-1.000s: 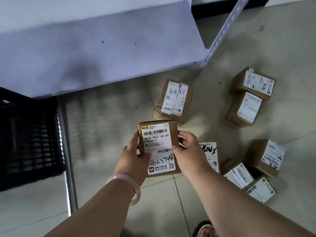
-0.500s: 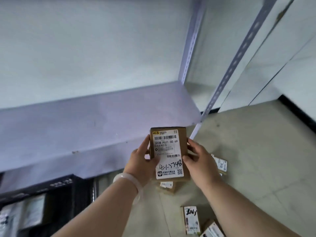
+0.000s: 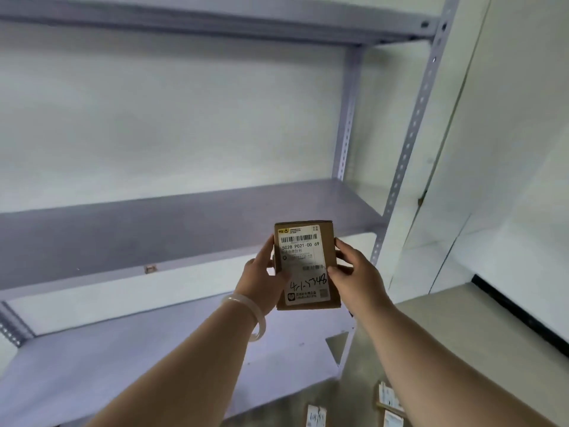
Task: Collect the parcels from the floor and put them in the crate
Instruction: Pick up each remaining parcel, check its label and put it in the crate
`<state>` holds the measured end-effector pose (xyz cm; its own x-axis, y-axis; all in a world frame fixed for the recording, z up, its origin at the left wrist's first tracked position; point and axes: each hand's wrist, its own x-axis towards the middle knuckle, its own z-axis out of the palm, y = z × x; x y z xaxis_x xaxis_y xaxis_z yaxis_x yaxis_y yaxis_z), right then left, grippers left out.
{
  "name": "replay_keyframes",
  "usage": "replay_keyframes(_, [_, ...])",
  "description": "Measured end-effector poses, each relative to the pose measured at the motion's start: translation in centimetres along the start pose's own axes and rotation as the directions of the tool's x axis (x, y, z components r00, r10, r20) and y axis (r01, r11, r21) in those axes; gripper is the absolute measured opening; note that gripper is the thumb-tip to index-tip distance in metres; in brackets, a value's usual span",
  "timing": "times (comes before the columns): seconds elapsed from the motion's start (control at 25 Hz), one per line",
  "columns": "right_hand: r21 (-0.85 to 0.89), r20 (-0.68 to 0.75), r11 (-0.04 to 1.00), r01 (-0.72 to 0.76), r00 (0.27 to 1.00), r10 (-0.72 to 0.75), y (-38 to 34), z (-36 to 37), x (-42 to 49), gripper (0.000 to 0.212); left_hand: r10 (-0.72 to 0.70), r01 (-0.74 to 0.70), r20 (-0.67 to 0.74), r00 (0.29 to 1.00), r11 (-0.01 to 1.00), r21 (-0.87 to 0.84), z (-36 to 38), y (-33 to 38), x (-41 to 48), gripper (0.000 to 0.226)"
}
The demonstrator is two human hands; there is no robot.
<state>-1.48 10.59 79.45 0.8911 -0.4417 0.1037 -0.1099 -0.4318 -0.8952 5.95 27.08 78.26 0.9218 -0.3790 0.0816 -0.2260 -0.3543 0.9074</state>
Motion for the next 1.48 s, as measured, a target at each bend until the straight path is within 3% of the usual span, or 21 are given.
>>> replay_keyframes(0.52, [0.024, 0.036, 0.993, 0.119, 0.992, -0.119, -9.4, 3.1, -3.2, 0.057, -0.011, -0.004, -0.130, 0.991, 0.993, -0.118, -9.6, 3.3, -5.0, 0.058])
replay_keyframes(0.88, [0.153, 0.211, 0.966, 0.210, 0.948, -0.240, -12.7, 7.4, -10.2, 0.058, -0.063, 0.100, -0.339, 0.939, 0.990, 0.095, -15.4, 4.6, -15.9, 0.057])
replay_keyframes(1.12, [0.223, 0.350, 0.949, 0.222, 0.890, -0.291, -13.4, 11.1, -14.6, 0.057, -0.185, 0.222, -0.413, 0.892, 0.974, 0.043, -18.5, 2.5, -22.4, 0.061])
replay_keyframes(1.48, [0.221, 0.473, 0.962, 0.160, 0.845, -0.249, -13.1, 19.4, -18.1, 0.057, -0.362, 0.374, -0.367, 0.857, 0.926, -0.041, -24.4, -2.8, -26.4, 0.061])
